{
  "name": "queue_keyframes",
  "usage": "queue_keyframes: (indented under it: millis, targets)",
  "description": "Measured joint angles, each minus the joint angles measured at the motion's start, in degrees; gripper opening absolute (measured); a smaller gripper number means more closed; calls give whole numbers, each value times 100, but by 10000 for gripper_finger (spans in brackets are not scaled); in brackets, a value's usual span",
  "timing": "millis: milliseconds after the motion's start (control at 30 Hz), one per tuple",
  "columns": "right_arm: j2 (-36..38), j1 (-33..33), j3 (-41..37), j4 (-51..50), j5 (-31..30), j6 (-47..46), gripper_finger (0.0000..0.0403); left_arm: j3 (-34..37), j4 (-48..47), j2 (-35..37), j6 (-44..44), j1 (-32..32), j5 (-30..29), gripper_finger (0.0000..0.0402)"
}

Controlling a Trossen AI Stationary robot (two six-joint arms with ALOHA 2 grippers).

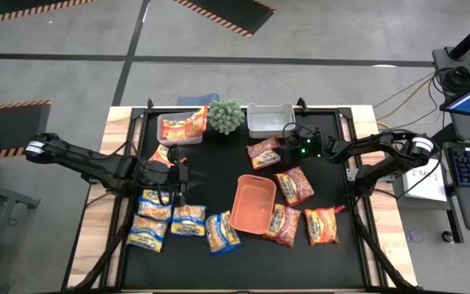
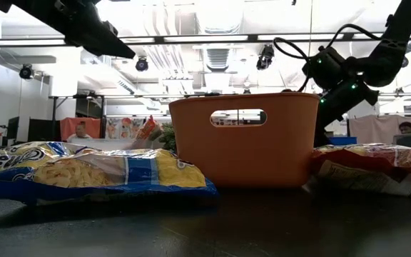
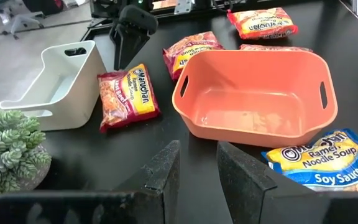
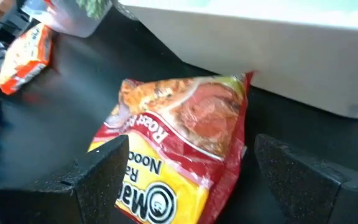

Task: Sort Maruchan noodles
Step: Put the red noodle pack into the orange bin

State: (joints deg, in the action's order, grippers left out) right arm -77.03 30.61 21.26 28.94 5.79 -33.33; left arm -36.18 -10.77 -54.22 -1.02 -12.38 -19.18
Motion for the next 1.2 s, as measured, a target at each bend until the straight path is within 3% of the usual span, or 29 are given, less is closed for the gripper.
queue_keyframes:
  millis: [267,467,700,833,1200]
  targets:
    - [-368,-2,-4,183,-129,-5,336,0,125,0,-129,0,2,90]
    - [-1259,-24,85,1314,476,-130,336,0,128,0,-129,0,2,90]
    - [-1820,-24,477,1404,519,-26,323,0,132,0,-129,0,2,90]
    - [-1812,-22,546,1390,572,-7,292,0,132,-1,-129,0,2,90]
    - [-1644,-24,546,1337,704,-69,159,0,228,-1,-126,0,2,90]
